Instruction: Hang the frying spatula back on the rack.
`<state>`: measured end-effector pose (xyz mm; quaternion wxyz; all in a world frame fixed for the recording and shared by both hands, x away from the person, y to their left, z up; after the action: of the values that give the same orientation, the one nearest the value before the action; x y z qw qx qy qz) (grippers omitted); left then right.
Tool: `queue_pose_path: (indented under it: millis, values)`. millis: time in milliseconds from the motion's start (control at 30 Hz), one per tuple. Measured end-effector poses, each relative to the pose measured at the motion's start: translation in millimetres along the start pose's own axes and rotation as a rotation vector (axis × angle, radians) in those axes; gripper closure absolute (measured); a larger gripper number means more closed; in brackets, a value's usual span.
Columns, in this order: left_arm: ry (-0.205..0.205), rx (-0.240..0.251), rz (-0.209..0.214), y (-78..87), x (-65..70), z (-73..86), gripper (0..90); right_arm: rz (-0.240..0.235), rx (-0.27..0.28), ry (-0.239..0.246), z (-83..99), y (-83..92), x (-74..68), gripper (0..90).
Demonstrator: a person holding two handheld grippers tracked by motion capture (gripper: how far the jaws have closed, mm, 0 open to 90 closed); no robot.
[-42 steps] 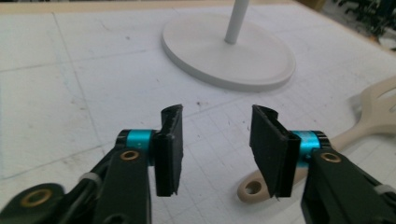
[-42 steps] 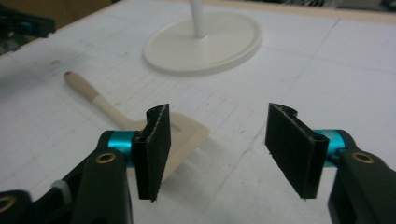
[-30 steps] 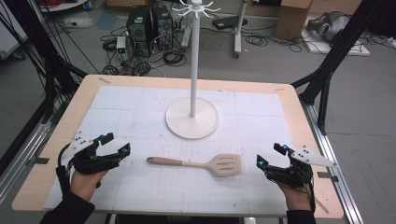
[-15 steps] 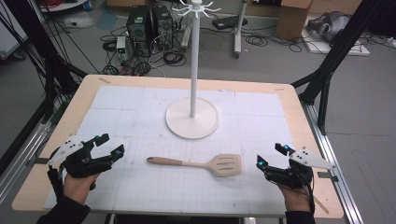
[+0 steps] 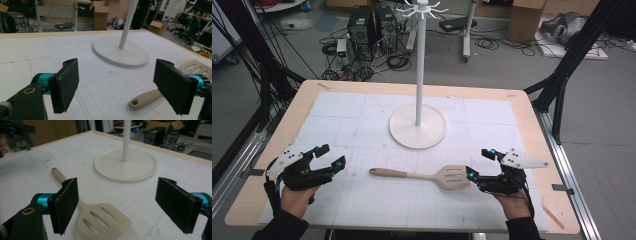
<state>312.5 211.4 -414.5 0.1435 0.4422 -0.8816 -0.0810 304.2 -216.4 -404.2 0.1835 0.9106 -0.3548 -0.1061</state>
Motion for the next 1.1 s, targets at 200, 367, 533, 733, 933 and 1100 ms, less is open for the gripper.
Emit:
queue_pose_path:
  millis: [200, 367, 533, 733, 933, 1100]
  values:
    - [-0.001, -0.013, 0.004, 0.0, 2.4, 1.0, 21.2, -0.107, -0.056, 0.087, -18.4, -29.5, -18.8, 18.0]
    - [-0.009, -0.029, 0.016, -2.7, 4.4, 3.2, 21.8, -0.203, -0.167, 0.167, -24.4, -63.7, -36.3, 23.4]
    - [-0.001, -0.030, 0.017, -3.6, 4.2, 3.8, 22.1, -0.283, -0.273, 0.215, -19.0, -90.3, -48.3, 27.5]
    - [-0.001, -0.033, 0.018, -3.5, 3.4, 4.1, 22.2, -0.326, -0.375, 0.254, -9.5, -111.4, -53.3, 31.7]
    - [0.007, -0.035, 0.016, -4.3, 3.4, 4.9, 22.4, -0.343, -0.470, 0.302, 0.4, -127.7, -54.9, 34.7]
    - [0.008, -0.035, 0.014, -3.7, 1.7, 5.0, 22.5, -0.366, -0.554, 0.349, 8.3, -139.4, -56.6, 40.2]
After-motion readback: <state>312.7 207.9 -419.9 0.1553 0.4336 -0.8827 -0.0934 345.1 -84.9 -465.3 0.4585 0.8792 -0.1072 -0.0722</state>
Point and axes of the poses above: each handheld gripper's, and its own axes: y roughly backward along the jaws, z roughly out of its underside, x roughly to its right, the point moved 8 cm from there along -y, roughly forward along the jaws, and after that the axes turned 4 degrees about -x, right-handed, at the moved point
